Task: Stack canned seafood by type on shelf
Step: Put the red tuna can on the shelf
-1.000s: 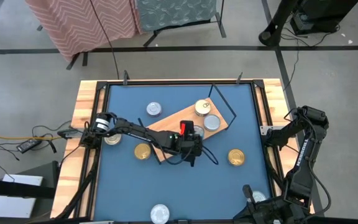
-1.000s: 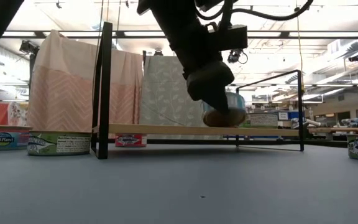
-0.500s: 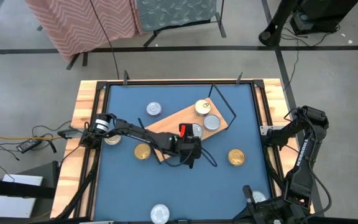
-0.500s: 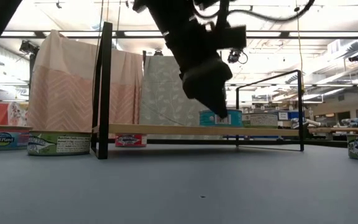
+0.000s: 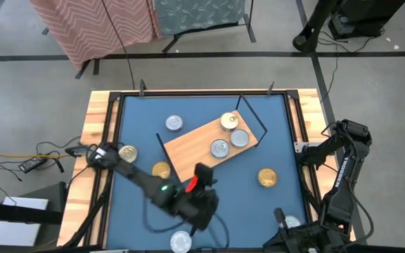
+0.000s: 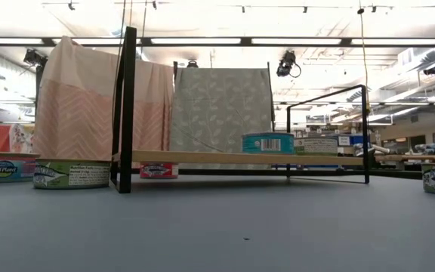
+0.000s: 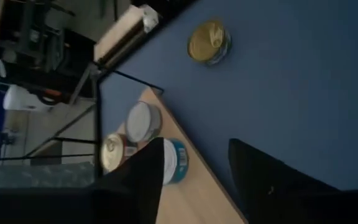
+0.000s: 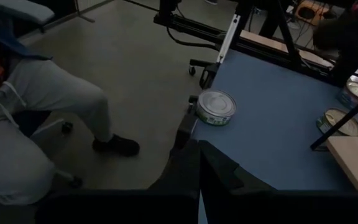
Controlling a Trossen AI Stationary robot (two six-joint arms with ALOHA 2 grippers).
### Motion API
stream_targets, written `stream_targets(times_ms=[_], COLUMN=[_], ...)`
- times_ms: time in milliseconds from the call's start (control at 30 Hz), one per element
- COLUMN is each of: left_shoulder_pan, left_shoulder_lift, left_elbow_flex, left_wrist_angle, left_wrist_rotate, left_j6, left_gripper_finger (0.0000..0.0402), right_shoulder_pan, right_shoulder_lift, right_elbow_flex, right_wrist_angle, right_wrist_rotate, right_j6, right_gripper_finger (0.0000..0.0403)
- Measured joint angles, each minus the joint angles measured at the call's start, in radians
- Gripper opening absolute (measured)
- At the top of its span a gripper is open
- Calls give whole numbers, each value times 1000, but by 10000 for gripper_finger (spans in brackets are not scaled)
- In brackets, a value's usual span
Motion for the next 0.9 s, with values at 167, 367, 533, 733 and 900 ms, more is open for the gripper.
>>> stream_targets(times_ms=[167,367,533,733,900], left_shoulder_pan=[-153,-333,-444,-546,-620], left_shoulder_lift=[-1,-59,-71,-85,-181], left_elbow_flex=[171,129,121,52,-165], left_wrist_angle=[-296,-453,-462,-459,-463], left_wrist_rotate=[-124,-270,-292,-254,-370], left_j6=[-249,-550,-630,-628,-862], left_gripper_finger=[154,147,147,147,147], right_shoulder_pan=[-32,-75,-115,-165,-211], right_shoulder_lift=[0,0,0,0,0], right_elbow_flex=[0,0,0,0,0], right_wrist_angle=[0,7,33,52,95], right_wrist_rotate=[-6,-9,-31,-57,-114], right_j6=[3,-27,-45,-67,-119], right_gripper_finger=[11,11,11,11,11])
